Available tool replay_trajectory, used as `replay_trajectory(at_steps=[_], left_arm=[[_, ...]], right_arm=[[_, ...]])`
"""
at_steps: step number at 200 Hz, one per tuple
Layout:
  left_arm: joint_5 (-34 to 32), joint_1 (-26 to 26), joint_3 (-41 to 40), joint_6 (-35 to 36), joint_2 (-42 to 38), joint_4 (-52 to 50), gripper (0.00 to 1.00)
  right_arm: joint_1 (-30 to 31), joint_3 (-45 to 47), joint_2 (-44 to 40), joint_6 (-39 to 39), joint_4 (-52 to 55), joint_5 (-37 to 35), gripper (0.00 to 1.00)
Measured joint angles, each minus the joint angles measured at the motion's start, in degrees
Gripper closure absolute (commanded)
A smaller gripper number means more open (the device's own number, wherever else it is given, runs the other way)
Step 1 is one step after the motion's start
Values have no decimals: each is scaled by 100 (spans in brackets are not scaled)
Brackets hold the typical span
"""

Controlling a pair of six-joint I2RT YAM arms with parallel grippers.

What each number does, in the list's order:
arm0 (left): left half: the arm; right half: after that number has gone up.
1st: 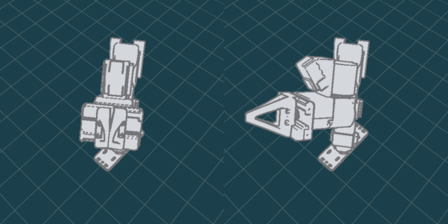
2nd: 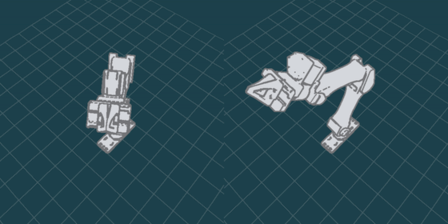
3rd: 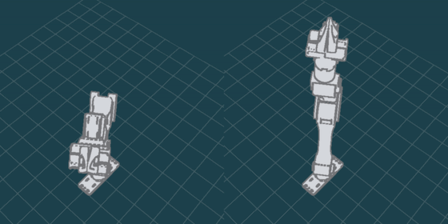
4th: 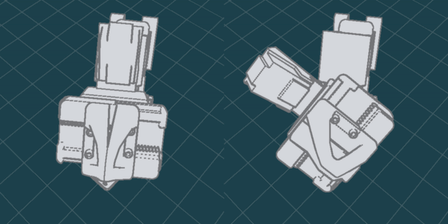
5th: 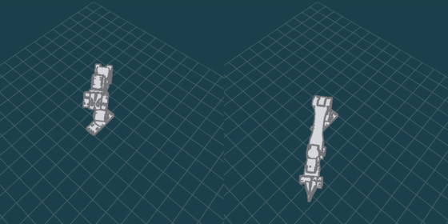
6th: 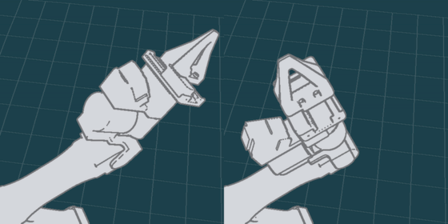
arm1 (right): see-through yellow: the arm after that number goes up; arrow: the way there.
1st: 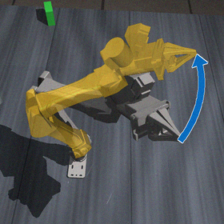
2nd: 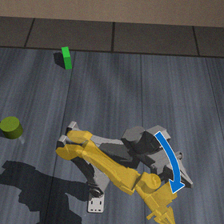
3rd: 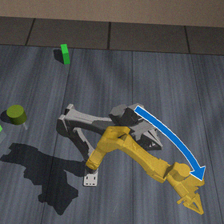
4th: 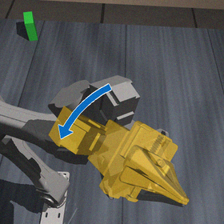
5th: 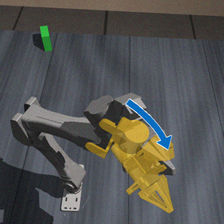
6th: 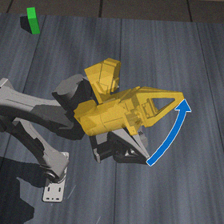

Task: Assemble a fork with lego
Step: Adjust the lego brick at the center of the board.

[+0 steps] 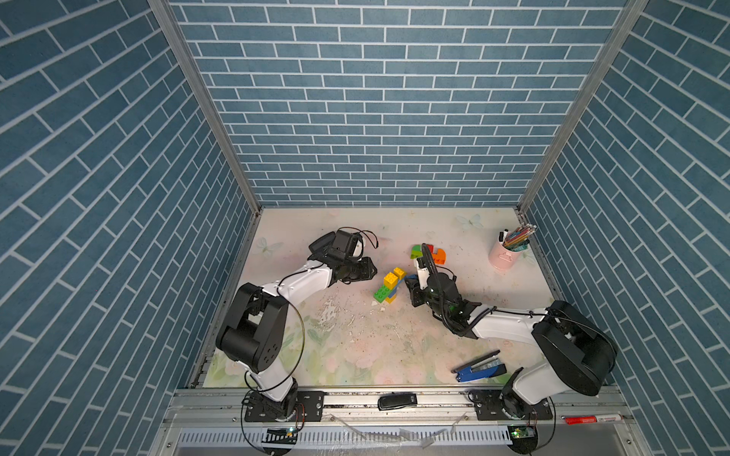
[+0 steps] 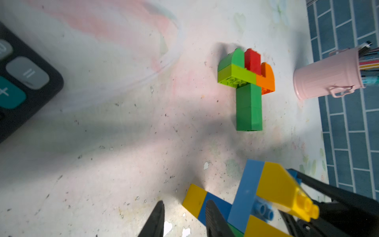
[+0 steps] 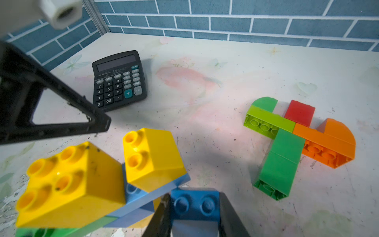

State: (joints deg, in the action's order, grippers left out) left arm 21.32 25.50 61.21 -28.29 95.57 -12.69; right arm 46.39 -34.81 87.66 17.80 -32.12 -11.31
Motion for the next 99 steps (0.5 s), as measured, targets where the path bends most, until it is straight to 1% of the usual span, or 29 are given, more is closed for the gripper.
replay_trajectory(at_steps=[58,99], left_arm=[[-9,138,-361,-181,-114,-11,64],[70,275,-597,-376,-267,157,64]], right_arm=[[-170,-339,332,39,-138,173,100],[-289,-457,470,39,-188,573,100]])
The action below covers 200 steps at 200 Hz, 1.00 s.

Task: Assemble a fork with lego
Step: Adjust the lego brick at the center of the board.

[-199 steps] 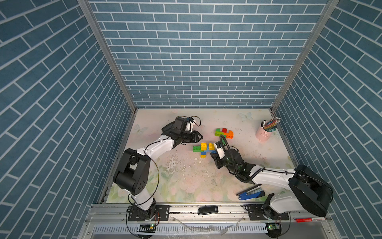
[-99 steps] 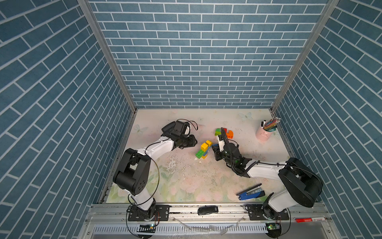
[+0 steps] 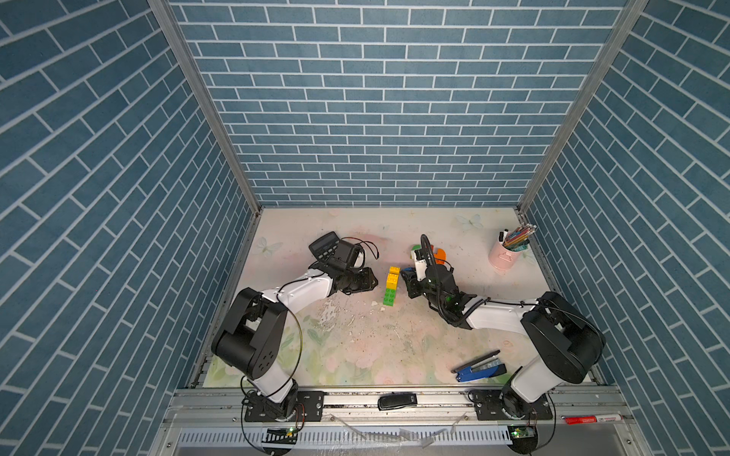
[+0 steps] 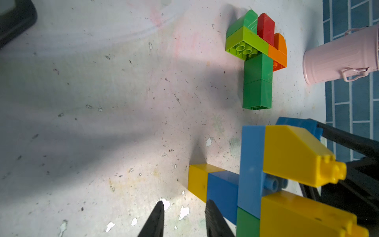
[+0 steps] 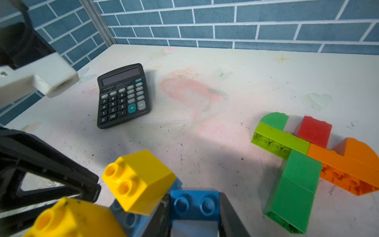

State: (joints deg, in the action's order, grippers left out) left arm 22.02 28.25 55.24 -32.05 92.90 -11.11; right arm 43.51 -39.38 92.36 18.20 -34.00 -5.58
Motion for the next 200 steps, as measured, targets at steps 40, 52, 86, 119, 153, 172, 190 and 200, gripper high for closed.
replay_trajectory(at_steps=[40,52,86,119,153,172,190,200], left_arm=[[17,269,-173,-195,-46,142,64],[26,345,-243,-243,-90,199,64],[28,470,-378,-358,-238,262,64],[31,507,-466,-448,-398,330,64],[61,507,-660,-431,-664,411,64],[83,505,-802,-339,-911,413,63],[105,474,-846,-201,-1154,400,64],[142,431,-846,-122,-1294,413,63]], right_arm=[[-216,-22,85,-4,-203,833,100],[-284,-22,127,-4,-302,1110,100],[-483,-28,238,-7,-468,1764,100],[-688,-144,245,-4,-337,1928,100],[-726,-238,-94,-83,520,1397,100],[-726,-262,-479,-251,1296,911,100],[-726,-387,-822,-452,2140,540,100],[-726,-474,-997,-529,2564,374,100]])
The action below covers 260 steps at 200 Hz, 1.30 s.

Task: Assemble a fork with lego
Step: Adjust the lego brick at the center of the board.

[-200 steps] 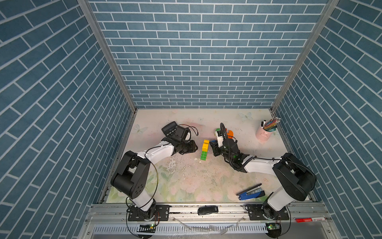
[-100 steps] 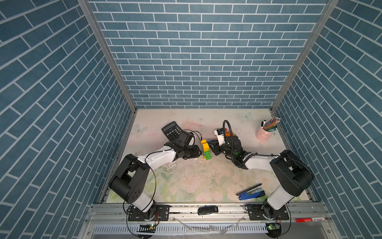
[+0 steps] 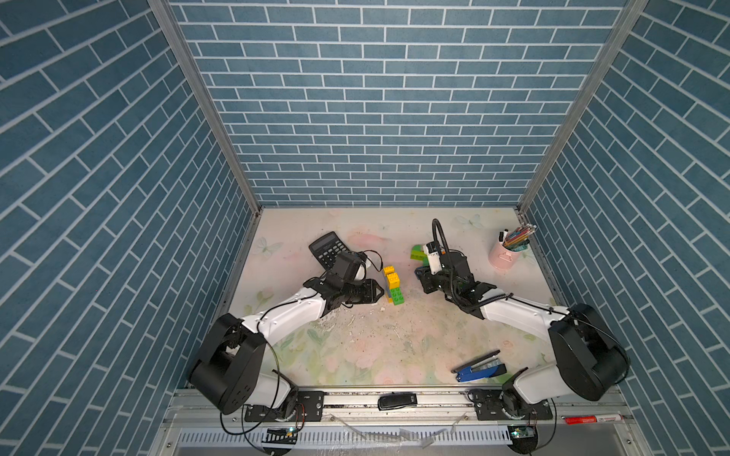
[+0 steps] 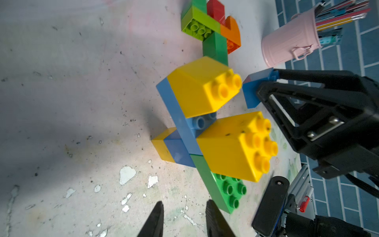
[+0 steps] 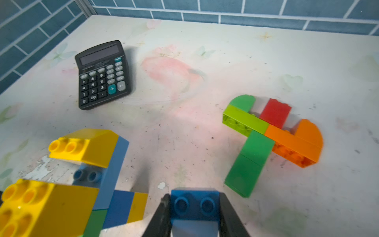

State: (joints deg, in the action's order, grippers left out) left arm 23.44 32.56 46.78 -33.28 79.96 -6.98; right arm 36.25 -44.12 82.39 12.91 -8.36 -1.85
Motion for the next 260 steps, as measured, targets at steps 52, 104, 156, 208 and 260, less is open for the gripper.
replay_trajectory(at_steps=[52,104,156,208,260], left_arm=[[348,-448,118,293,-177,278,61],[944,-501,787,592,400,660,56],[1388,-501,1043,789,931,866,55],[1517,-481,1154,890,1152,903,55],[1589,-442,1246,938,1309,911,56]], right_arm=[[39,-354,-748,37,1657,98,100],[1008,-284,-1167,763,1971,-326,100],[1285,-273,-1174,1143,1878,-527,100],[1482,-297,-981,1368,1836,-660,100],[1777,-299,-887,1569,1836,-992,100]])
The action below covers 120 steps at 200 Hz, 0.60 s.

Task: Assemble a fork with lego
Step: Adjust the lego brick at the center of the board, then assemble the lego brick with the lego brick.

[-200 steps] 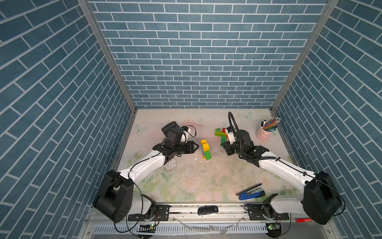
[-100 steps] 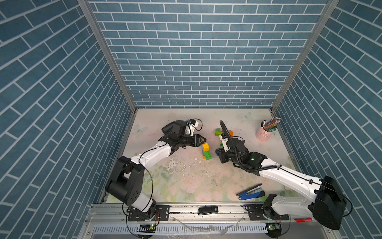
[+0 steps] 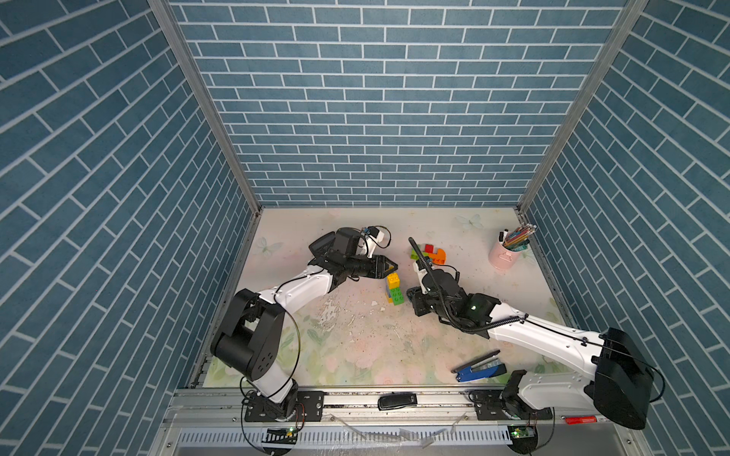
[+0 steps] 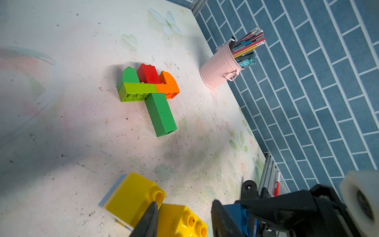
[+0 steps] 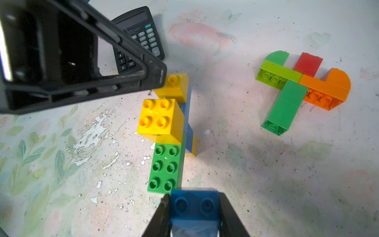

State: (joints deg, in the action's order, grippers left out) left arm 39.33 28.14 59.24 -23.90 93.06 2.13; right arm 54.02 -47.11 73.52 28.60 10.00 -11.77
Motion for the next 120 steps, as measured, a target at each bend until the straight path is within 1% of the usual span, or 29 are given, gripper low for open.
replay_trajectory(at_steps=[44,76,120], left_arm=[[52,66,0,28,52,-7,58],[42,66,-2,37,52,-15,62],[-9,66,-26,37,50,-35,64]], right_arm=[[52,-107,236,13,-50,-52,100],[83,-133,332,13,-114,-46,100],[181,-358,507,4,-162,-68,100]])
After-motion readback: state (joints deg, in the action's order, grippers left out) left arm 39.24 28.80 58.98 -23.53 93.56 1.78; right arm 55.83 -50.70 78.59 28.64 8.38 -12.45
